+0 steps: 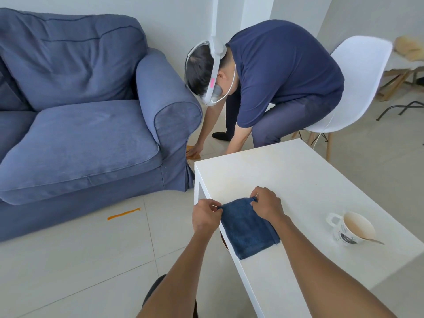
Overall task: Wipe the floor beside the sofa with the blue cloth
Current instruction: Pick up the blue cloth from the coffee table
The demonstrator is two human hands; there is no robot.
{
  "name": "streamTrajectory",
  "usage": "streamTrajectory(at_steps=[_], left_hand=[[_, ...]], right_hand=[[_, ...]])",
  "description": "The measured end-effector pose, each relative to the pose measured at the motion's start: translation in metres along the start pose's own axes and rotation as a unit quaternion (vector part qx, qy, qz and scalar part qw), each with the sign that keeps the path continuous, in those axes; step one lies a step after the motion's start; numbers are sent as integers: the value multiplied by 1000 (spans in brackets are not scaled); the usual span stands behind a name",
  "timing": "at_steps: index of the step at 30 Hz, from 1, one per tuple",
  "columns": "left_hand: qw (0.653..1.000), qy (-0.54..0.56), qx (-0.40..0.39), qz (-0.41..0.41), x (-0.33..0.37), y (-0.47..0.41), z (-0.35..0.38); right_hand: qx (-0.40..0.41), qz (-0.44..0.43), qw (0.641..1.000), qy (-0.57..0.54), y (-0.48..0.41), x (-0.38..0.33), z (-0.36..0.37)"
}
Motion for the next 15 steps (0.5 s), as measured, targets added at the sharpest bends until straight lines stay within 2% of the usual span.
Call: streamTrajectory(at_steps=[4, 10, 15], left_hand=[[1000, 3, -2, 25, 6, 7, -6], [999, -5, -7, 45, 11, 19, -14], [999, -10, -1, 48, 16, 25, -21]], right_hand=[[25, -20, 999, -15, 10, -9, -1], [13, -62, 995, 73, 17, -21, -1], [14, -75, 993, 90, 24, -22, -11]])
Point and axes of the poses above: each hand's wrist, its own y-axis away from the middle knuckle, its own z-axis out of the palm, x = y × z, the point moved 8 cm from there along -y, towards the middle knuckle, and after that the axes turned 9 degrees about y, right-handed, at the moved point
